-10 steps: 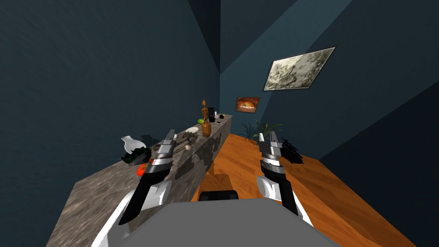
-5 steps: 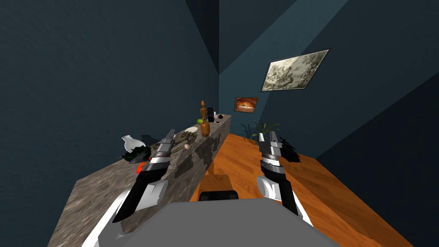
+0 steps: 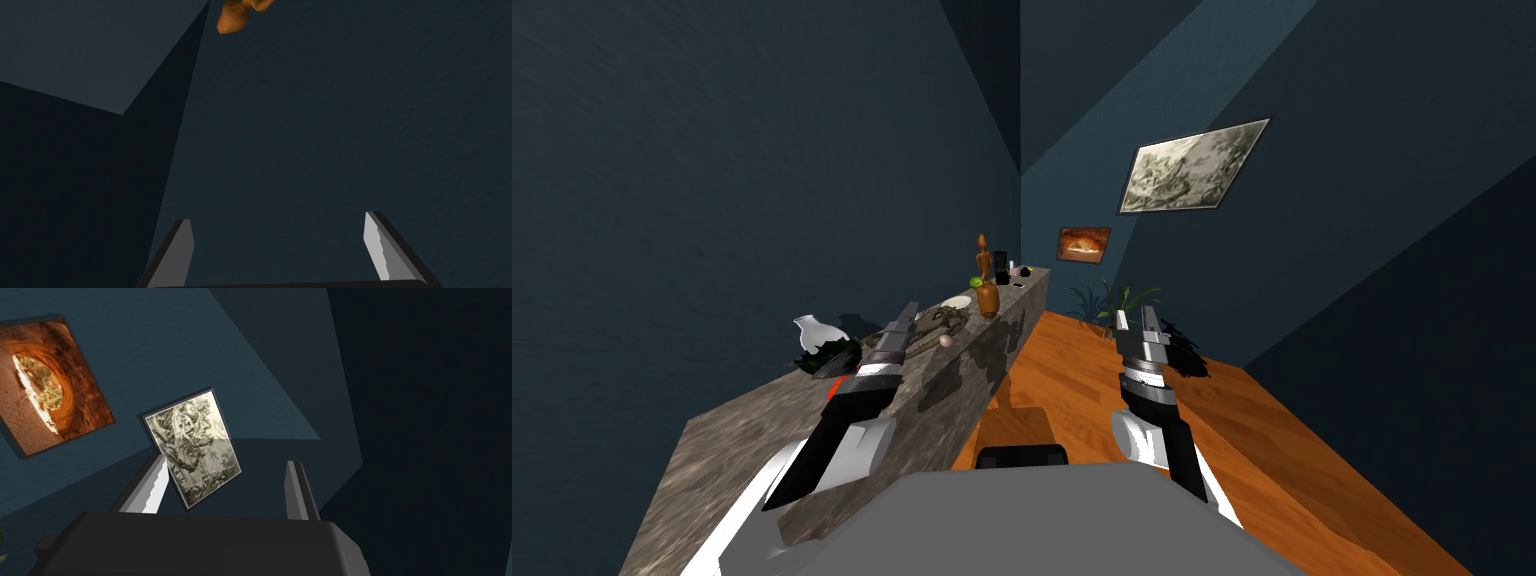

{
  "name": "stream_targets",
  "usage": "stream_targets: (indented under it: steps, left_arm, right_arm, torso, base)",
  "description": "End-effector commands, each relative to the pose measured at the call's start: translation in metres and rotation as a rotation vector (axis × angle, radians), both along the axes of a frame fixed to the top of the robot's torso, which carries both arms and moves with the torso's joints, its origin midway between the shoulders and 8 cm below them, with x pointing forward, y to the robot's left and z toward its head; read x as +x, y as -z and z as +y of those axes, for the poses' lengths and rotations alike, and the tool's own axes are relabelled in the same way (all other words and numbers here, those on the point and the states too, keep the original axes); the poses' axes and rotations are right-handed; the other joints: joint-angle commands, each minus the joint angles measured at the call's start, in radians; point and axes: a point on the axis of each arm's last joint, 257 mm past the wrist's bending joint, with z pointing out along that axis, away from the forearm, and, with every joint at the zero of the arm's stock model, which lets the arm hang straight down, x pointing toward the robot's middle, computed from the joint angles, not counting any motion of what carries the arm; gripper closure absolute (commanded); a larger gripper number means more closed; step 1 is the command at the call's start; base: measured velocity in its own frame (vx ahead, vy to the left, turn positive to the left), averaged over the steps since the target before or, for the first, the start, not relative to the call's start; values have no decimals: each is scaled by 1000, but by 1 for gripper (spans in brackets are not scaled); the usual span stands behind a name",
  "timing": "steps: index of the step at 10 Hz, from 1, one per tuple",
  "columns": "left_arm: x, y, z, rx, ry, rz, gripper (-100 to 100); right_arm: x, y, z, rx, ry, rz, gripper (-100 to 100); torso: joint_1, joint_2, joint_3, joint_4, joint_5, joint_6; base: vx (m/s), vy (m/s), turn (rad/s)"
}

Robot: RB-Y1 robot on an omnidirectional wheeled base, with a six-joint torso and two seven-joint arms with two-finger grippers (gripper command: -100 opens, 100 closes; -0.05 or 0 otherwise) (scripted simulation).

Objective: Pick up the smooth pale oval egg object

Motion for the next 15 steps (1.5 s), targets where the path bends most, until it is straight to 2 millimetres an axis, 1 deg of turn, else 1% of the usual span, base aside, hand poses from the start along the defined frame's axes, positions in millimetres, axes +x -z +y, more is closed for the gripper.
stream_targets:
  steps: [1,6,7,8,9,10,11,12,15]
  left_arm:
    - [2,2,9,12,-26,32,-100]
    - [9,21,30,12,-86,139,-100]
    - [9,22,36,20,-100,155,-100]
    - [10,27,39,13,-109,177,-100]
    - [11,29,45,18,-123,197,-100]
    - [12,36,48,10,-132,223,-100]
    - [12,38,49,8,-135,231,-100]
    - [12,41,56,10,-150,256,-100]
    - [13,55,67,-2,-178,322,-100]
  right_arm:
    - [0,0,0,0,0,0,0]
    - [0,0,0,0,0,0,0]
    - [0,0,0,0,0,0,0]
    - [0,0,0,0,0,0,0]
    - [0,0,0,0,0,0,0]
    - [0,0,0,0,0,0,0]
    - [0,0,0,0,0,0,0]
    - [0,0,0,0,0,0,0]
    - [0,0,0,0,0,0,0]
  torso:
    - [0,0,0,0,0,0]
    - [0,-1,0,0,0,0]
    - [0,-1,-1,0,0,0]
    - [0,-1,-1,0,0,0]
    - [0,-1,-1,0,0,0]
    - [0,-1,-1,0,0,0]
    - [1,-2,-1,0,0,0]
    - [1,-1,-1,0,0,0]
    - [1,-3,-2,-1,0,0]
  base:
    - [-8,-33,-7]
    - [3,-23,-1]
    - [17,-30,1]
    - [14,-23,5]
    - [15,-23,3]
    - [16,-17,5]
    - [9,-6,0]
    - [20,-16,4]
    - [33,-18,8]
